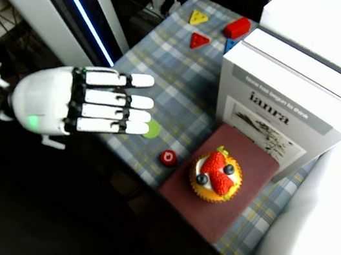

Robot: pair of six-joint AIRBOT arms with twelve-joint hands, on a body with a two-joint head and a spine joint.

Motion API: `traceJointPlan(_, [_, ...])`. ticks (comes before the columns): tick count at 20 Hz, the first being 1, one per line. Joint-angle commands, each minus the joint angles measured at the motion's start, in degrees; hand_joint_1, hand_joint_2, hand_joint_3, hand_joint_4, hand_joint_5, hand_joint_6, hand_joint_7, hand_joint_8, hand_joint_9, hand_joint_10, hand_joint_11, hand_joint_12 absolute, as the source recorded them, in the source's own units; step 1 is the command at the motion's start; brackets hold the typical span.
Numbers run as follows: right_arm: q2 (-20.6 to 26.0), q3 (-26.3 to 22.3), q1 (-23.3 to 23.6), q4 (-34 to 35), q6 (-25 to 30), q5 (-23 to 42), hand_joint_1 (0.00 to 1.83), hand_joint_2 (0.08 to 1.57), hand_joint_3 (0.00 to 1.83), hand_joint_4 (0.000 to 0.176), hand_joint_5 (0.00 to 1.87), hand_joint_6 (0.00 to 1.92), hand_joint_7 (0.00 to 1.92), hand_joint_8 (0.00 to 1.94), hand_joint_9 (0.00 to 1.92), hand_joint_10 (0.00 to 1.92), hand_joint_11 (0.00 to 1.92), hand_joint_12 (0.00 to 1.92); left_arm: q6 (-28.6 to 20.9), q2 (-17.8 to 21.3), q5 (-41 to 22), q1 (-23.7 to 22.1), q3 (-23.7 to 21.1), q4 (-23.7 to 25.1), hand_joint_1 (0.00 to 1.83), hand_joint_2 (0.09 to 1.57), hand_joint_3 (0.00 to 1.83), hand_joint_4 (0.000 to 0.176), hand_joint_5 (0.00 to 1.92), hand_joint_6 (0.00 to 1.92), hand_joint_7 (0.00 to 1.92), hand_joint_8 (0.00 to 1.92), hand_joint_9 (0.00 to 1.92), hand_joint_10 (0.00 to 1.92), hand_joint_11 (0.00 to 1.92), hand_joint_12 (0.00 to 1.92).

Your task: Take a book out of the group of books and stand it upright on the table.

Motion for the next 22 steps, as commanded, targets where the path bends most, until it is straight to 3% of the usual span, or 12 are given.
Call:
traceJointPlan(1, [-0.1, 0.3, 1.2, 0.7, -0.3, 7.0, 0.05, 1.39, 0.00, 0.040, 0.44, 0.01, 0.47, 0.00, 0.42, 0.00, 0.15, 0.52, -0.6, 0.3, -7.2, -0.5, 0.2, 0.4, 0.00, 1.29, 0.01, 0.176, 0.25, 0.00, 0.26, 0.00, 0.19, 0.00, 0.00, 0.01])
traceJointPlan(3, [-0.4, 0.3, 3.6, 0.7, -2.4, 7.0, 0.03, 1.38, 0.00, 0.045, 0.51, 0.00, 0.45, 0.00, 0.37, 0.00, 0.06, 0.65, -0.6, 0.1, -7.0, -0.5, 0.1, 0.0, 0.00, 1.31, 0.01, 0.174, 0.26, 0.01, 0.28, 0.01, 0.20, 0.00, 0.03, 0.01])
traceJointPlan(5, [-1.2, 0.9, 6.9, 0.6, -3.9, 7.1, 0.00, 1.39, 0.00, 0.029, 0.54, 0.00, 0.45, 0.00, 0.36, 0.00, 0.00, 0.74, -0.6, 0.0, -6.9, -0.4, 0.1, -0.4, 0.00, 1.32, 0.01, 0.165, 0.27, 0.01, 0.26, 0.00, 0.16, 0.00, 0.00, 0.00])
traceJointPlan(6, [-1.8, 1.5, 8.8, 0.3, -4.3, 7.3, 0.01, 1.41, 0.00, 0.001, 0.58, 0.00, 0.45, 0.00, 0.40, 0.01, 0.06, 0.80, -0.6, -0.1, -6.9, -0.4, 0.1, -0.5, 0.00, 1.32, 0.01, 0.160, 0.28, 0.01, 0.26, 0.00, 0.16, 0.00, 0.00, 0.00])
traceJointPlan(7, [-2.8, 2.7, 11.6, -0.4, -4.5, 7.3, 0.00, 1.42, 0.00, 0.000, 0.56, 0.00, 0.41, 0.00, 0.37, 0.00, 0.05, 0.80, -0.6, -0.2, -6.8, -0.4, 0.2, -0.6, 0.00, 1.32, 0.01, 0.163, 0.29, 0.01, 0.27, 0.00, 0.17, 0.01, 0.01, 0.01])
traceJointPlan(9, [-4.0, 4.8, 16.2, -1.8, -4.5, 6.2, 0.00, 1.44, 0.00, 0.025, 0.49, 0.00, 0.31, 0.00, 0.28, 0.00, 0.18, 0.55, -0.6, -0.4, -6.5, -0.5, 0.3, -0.5, 0.00, 1.33, 0.01, 0.156, 0.30, 0.01, 0.25, 0.00, 0.16, 0.00, 0.00, 0.00])
traceJointPlan(10, [-4.5, 5.7, 18.9, -2.9, -4.5, 4.5, 0.00, 1.44, 0.00, 0.021, 0.45, 0.00, 0.30, 0.00, 0.20, 0.00, 0.04, 0.47, -0.6, -0.5, -6.4, -0.5, 0.4, -0.5, 0.00, 1.33, 0.01, 0.157, 0.31, 0.01, 0.25, 0.00, 0.16, 0.00, 0.00, 0.00])
traceJointPlan(11, [-4.7, 6.3, 20.7, -3.8, -4.5, 3.4, 0.00, 1.42, 0.00, 0.038, 0.43, 0.00, 0.29, 0.00, 0.19, 0.00, 0.01, 0.45, -0.6, -0.6, -6.3, -0.5, 0.4, -0.5, 0.00, 1.33, 0.01, 0.155, 0.31, 0.01, 0.25, 0.00, 0.16, 0.00, 0.00, 0.00])
traceJointPlan(12, [-5.2, 7.4, 23.9, -5.4, -4.5, 0.6, 0.00, 1.35, 0.00, 0.090, 0.39, 0.00, 0.25, 0.00, 0.20, 0.00, 0.03, 0.51, -0.7, -0.7, -6.0, -0.5, 0.5, -0.5, 0.00, 1.33, 0.01, 0.151, 0.31, 0.01, 0.25, 0.00, 0.16, 0.00, 0.00, 0.00])
traceJointPlan(15, [-7.0, 10.1, 29.4, -8.6, -4.5, -5.5, 0.00, 1.27, 0.00, 0.170, 0.36, 0.00, 0.17, 0.00, 0.13, 0.00, 0.00, 0.51, -0.8, -1.1, -5.5, -0.5, 0.8, -0.5, 0.00, 1.35, 0.01, 0.150, 0.31, 0.01, 0.26, 0.00, 0.16, 0.00, 0.00, 0.00])
traceJointPlan(19, [-9.3, 13.2, 36.5, -14.1, -4.4, -14.9, 0.00, 1.20, 0.00, 0.176, 0.41, 0.00, 0.17, 0.00, 0.27, 0.01, 0.03, 0.96, -0.8, -1.4, -4.9, -0.5, 0.9, -0.5, 0.00, 1.36, 0.01, 0.166, 0.29, 0.00, 0.28, 0.01, 0.19, 0.01, 0.04, 0.02])
traceJointPlan(22, [-10.8, 14.7, 40.2, -18.2, -4.4, -21.0, 0.00, 1.14, 0.00, 0.176, 0.36, 0.00, 0.10, 0.00, 0.13, 0.00, 0.00, 0.70, -0.8, -1.5, -4.4, -0.6, 1.1, -0.5, 0.00, 1.36, 0.01, 0.166, 0.28, 0.00, 0.30, 0.01, 0.21, 0.01, 0.06, 0.03])
